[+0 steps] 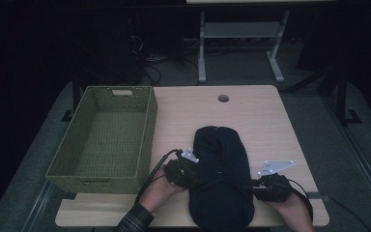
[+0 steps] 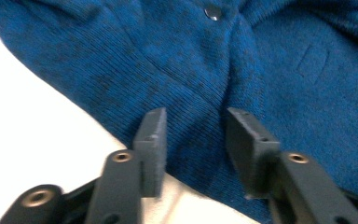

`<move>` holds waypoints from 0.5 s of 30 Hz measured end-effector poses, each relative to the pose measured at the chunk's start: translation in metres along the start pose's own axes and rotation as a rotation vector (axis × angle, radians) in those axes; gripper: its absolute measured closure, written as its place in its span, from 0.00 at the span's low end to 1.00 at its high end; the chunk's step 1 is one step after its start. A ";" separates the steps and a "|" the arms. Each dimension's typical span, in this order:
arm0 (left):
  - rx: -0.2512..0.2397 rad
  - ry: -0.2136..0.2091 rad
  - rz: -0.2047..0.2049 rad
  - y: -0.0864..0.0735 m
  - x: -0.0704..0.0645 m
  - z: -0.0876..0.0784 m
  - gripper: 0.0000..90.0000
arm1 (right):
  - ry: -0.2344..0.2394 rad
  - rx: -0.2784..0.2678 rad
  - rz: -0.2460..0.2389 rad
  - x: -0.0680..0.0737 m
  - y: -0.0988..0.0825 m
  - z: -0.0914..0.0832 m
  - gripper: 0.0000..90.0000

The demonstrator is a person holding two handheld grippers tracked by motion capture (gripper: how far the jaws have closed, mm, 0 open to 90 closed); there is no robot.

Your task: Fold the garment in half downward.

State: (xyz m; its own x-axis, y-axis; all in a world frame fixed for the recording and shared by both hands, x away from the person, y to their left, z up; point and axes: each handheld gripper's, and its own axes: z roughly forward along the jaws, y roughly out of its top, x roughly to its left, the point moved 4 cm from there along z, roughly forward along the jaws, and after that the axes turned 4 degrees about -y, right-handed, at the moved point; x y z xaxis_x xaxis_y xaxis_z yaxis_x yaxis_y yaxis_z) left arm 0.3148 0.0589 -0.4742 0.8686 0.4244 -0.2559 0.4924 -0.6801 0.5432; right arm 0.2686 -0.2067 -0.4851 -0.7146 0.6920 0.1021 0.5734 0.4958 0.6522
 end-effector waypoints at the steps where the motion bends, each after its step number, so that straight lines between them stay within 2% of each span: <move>1: -0.010 -0.003 -0.003 0.000 0.001 -0.001 0.53 | 0.001 -0.001 0.007 -0.001 0.001 0.000 0.69; 5: -0.025 -0.018 -0.014 0.001 0.005 -0.003 0.47 | 0.009 -0.010 0.007 -0.003 0.004 -0.001 0.64; 8: -0.021 -0.025 -0.009 0.002 0.008 -0.004 0.42 | 0.008 -0.015 -0.001 -0.005 0.010 -0.003 0.56; 15: -0.040 0.001 0.015 0.009 0.010 -0.010 0.40 | 0.011 -0.018 -0.015 -0.011 0.024 -0.002 0.54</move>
State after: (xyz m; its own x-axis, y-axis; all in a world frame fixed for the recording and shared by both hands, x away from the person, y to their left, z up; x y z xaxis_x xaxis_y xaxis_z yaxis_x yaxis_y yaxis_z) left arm 0.3276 0.0633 -0.4637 0.8758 0.4149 -0.2466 0.4765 -0.6619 0.5786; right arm 0.2893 -0.2035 -0.4688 -0.7276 0.6786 0.1005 0.5554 0.4967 0.6669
